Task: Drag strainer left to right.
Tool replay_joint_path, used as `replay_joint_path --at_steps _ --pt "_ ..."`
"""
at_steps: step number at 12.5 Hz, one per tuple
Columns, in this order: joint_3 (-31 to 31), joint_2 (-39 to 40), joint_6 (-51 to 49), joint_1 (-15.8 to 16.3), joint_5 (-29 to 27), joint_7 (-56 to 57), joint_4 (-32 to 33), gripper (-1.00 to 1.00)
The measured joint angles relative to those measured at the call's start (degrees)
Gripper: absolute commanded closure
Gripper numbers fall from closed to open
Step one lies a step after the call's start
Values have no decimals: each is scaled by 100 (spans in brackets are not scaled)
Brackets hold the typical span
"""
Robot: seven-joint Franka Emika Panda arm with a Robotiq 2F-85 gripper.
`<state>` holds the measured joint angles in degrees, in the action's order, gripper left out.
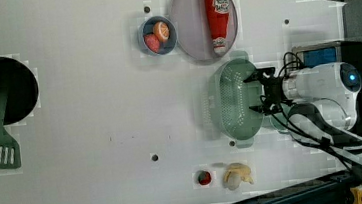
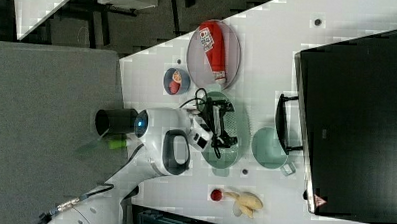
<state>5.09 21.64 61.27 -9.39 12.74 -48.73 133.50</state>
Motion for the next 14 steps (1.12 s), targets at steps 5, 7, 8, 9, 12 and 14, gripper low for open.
replay_joint_path --at_steps 5,7,8,9,12,14 --pt "-373 84 196 -202 106 131 78 -100" --pt "-409 62 39 -203 -11 151 112 -100" --pt "-391 45 39 -236 43 238 145 -100" --pt "-343 17 56 -280 71 369 168 -100" --pt "-97 -197 -218 -322 45 1253 101 -100" --pt "64 -863 -909 -331 44 1992 179 -100"
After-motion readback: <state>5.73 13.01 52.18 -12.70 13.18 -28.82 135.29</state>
